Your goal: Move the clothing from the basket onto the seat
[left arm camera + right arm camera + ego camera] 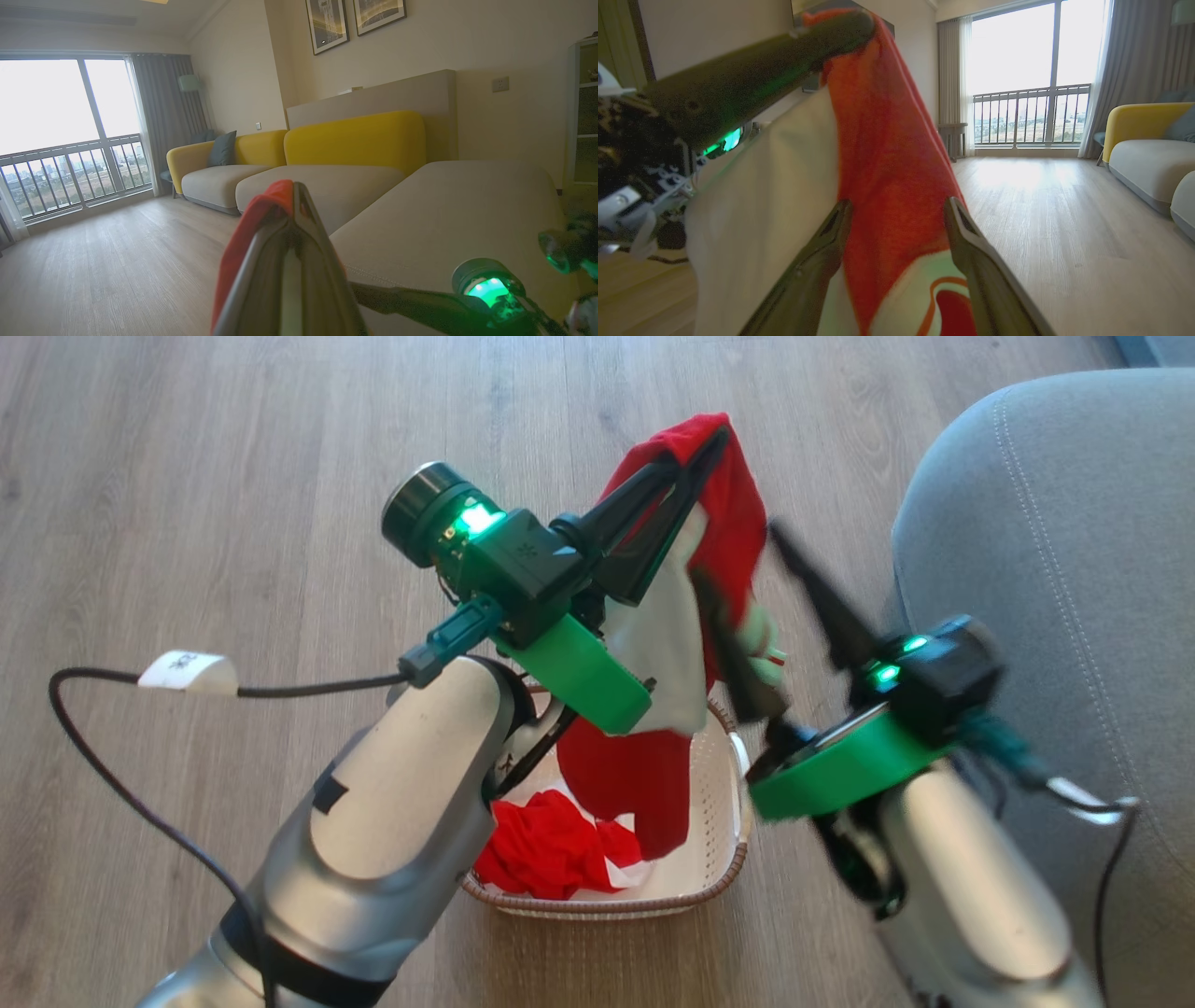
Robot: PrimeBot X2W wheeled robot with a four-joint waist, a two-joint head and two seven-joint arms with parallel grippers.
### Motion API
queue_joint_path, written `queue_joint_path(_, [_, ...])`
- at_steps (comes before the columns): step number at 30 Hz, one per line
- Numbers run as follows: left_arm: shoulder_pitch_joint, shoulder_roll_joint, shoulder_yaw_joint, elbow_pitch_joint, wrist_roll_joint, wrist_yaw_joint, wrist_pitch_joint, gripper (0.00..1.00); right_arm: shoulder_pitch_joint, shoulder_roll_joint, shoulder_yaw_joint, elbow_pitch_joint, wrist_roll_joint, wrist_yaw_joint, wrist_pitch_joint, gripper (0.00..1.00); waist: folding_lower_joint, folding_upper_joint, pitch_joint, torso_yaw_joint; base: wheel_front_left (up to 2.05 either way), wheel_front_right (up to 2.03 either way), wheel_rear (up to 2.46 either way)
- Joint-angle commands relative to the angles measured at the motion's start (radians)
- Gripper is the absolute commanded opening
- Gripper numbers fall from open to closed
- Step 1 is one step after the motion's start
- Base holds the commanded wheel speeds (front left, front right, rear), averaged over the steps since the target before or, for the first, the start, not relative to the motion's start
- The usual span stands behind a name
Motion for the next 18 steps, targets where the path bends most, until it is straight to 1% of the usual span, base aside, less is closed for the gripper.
queue_joint_path(1, [-0.068, 0.012, 0.029, -0.029, -0.007, 0.004, 0.0, 0.0, -0.022, -0.003, 0.045, 0.01, 0.01, 0.0, -0.006, 1.0, 0.0, 0.0, -0.002, 0.001, 0.0, 0.0, 0.0])
queue_joint_path(6, [-0.066, 0.011, 0.02, -0.023, -0.015, 0.007, -0.002, 0.0, -0.06, -0.015, 0.139, 0.195, 0.026, 0.0, -0.006, 1.0, 0.0, 0.0, -0.011, 0.008, 0.0, 0.0, 0.0])
queue_joint_path(9, [-0.061, 0.011, 0.013, -0.021, -0.019, 0.011, -0.004, 0.0, -0.087, -0.011, 0.166, 0.263, 0.031, 0.0, -0.006, 1.0, 0.0, 0.0, -0.018, 0.011, 0.0, 0.0, 0.0])
queue_joint_path(13, [-0.053, 0.011, 0.003, -0.017, -0.026, 0.014, -0.006, 0.0, -0.118, -0.001, 0.172, 0.321, 0.027, 0.0, -0.006, 1.0, 0.0, 0.0, -0.028, 0.017, 0.0, 0.0, 0.0])
queue_joint_path(18, [-0.042, 0.01, -0.011, -0.011, -0.037, 0.019, -0.009, 0.0, -0.159, 0.011, 0.191, 0.366, 0.022, 0.0, -0.006, 1.0, 0.0, 0.0, -0.036, 0.023, 0.0, 0.0, 0.0])
